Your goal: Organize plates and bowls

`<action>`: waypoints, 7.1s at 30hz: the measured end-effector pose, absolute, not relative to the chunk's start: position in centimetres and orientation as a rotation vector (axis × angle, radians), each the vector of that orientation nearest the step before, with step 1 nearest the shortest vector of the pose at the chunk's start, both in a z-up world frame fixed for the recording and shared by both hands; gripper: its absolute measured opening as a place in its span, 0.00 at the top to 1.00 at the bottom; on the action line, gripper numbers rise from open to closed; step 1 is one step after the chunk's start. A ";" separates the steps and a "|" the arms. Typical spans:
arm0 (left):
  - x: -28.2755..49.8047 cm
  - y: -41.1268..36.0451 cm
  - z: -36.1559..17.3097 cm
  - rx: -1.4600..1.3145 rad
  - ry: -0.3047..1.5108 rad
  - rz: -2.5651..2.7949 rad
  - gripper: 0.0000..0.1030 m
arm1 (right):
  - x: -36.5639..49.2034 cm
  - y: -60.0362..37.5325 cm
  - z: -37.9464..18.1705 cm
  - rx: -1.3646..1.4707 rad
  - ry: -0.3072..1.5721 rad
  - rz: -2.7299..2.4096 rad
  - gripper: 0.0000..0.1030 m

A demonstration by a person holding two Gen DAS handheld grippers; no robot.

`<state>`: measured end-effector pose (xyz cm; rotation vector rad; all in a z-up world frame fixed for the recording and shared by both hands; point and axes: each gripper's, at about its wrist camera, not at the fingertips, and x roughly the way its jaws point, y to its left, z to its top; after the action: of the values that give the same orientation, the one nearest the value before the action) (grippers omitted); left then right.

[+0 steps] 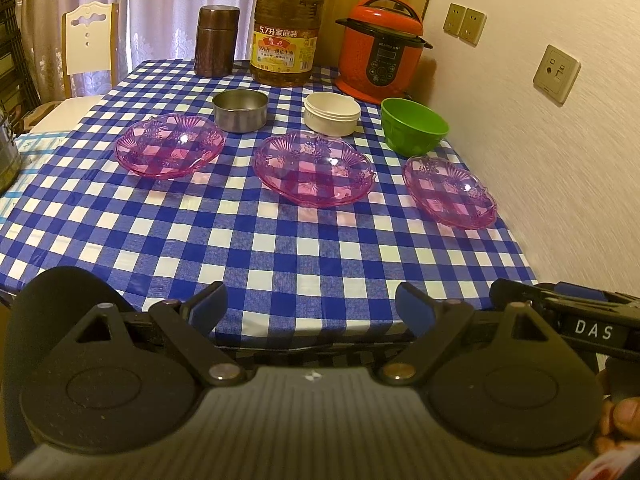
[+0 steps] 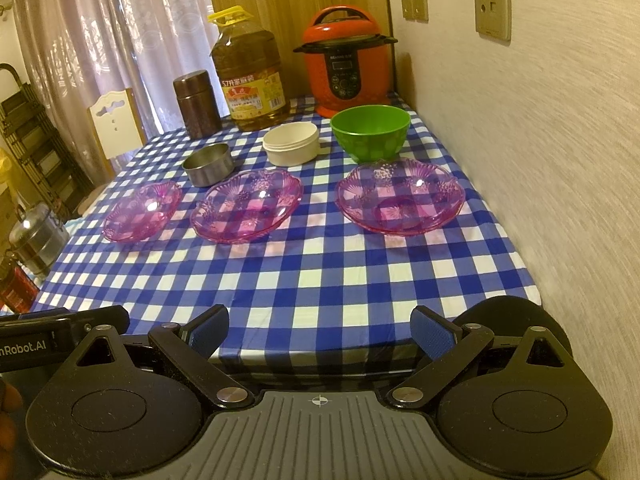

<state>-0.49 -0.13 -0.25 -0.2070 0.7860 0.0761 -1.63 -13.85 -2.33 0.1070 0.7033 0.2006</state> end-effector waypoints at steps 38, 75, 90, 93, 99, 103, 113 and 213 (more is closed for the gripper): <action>6.3 3.6 -1.5 -0.392 0.796 0.077 0.13 | 4.5 -13.8 -2.9 0.206 0.713 0.202 0.06; 21.5 10.1 -11.9 -0.502 0.735 0.091 0.79 | 21.4 -9.6 -13.5 0.455 0.755 0.232 0.62; 20.7 9.1 -11.1 -0.443 0.747 0.087 0.89 | 20.8 -9.7 -12.9 0.415 0.728 0.239 0.86; 20.1 8.6 -10.2 -0.430 0.732 0.087 0.89 | 20.2 -9.9 -12.2 0.406 0.715 0.247 0.86; 18.7 7.0 -8.1 -0.420 0.707 0.062 0.89 | 18.4 -11.0 -10.2 0.401 0.671 0.242 0.86; 18.4 5.0 -6.8 -0.402 0.689 0.020 0.89 | 16.8 -12.5 -8.9 0.402 0.639 0.221 0.86; 19.8 -3.0 -5.3 -0.349 0.684 -0.128 0.89 | 13.8 -19.7 -6.6 0.438 0.567 0.081 0.86; 9.6 6.2 -2.9 -0.347 0.736 0.105 0.58 | 8.7 -12.2 -4.5 0.240 0.661 0.162 0.35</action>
<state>9.62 6.22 -2.92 -0.3471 0.7363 0.1054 8.74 -12.21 -4.49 0.2403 0.6614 0.1618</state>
